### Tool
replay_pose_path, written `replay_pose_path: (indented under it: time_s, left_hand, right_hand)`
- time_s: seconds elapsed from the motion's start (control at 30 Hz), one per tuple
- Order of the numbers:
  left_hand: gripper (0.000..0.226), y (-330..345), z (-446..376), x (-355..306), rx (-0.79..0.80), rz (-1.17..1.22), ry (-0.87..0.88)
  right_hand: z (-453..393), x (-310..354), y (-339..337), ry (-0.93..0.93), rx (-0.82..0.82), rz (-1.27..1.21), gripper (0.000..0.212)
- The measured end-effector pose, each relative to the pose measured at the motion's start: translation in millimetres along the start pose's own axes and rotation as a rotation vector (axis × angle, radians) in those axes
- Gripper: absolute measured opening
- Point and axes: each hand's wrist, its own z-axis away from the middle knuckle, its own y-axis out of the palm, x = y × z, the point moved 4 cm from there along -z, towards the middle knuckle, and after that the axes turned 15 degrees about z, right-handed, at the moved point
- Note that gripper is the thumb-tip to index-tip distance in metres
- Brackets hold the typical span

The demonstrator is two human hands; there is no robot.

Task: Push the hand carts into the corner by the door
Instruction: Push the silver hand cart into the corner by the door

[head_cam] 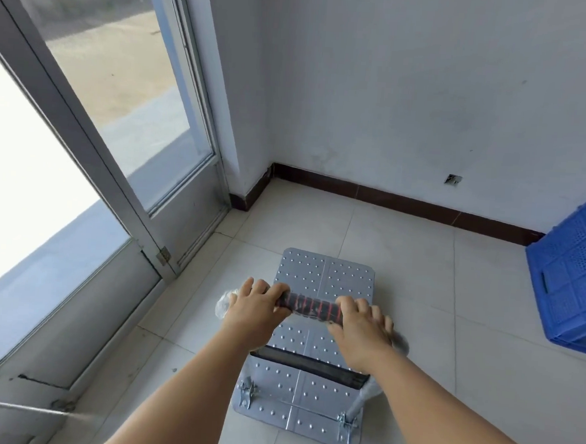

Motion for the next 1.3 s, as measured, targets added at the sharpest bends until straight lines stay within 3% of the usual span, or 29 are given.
replay_pose_path:
  time_s: [0.23,0.43,1.0,1.3]
  left_hand:
    - [0.036,-12.2,-93.7,-33.3,-0.008,-0.036,0.014]
    - [0.031,-22.6,-173.0,-62.2,0.020,-0.045,-0.014]
    - [0.031,-67.2,-366.0,-108.5,-0.017,-0.107,-0.103]
    - [0.037,-83.0,-415.2,-114.3,-0.093,-0.224,-0.091]
  right_hand:
    - [-88.9,-32.9,-35.6,0.144,-0.026,0.045,0.038]
    - [-148.5,-43.5,-59.2,0.336,-0.017,-0.014,0.078]
    - [-321.8,-102.9,-136.4,0.141,0.084,-0.157,0.102]
    - [-350.5,-127.9,-153.1,0.110,0.026,-0.287,0.087]
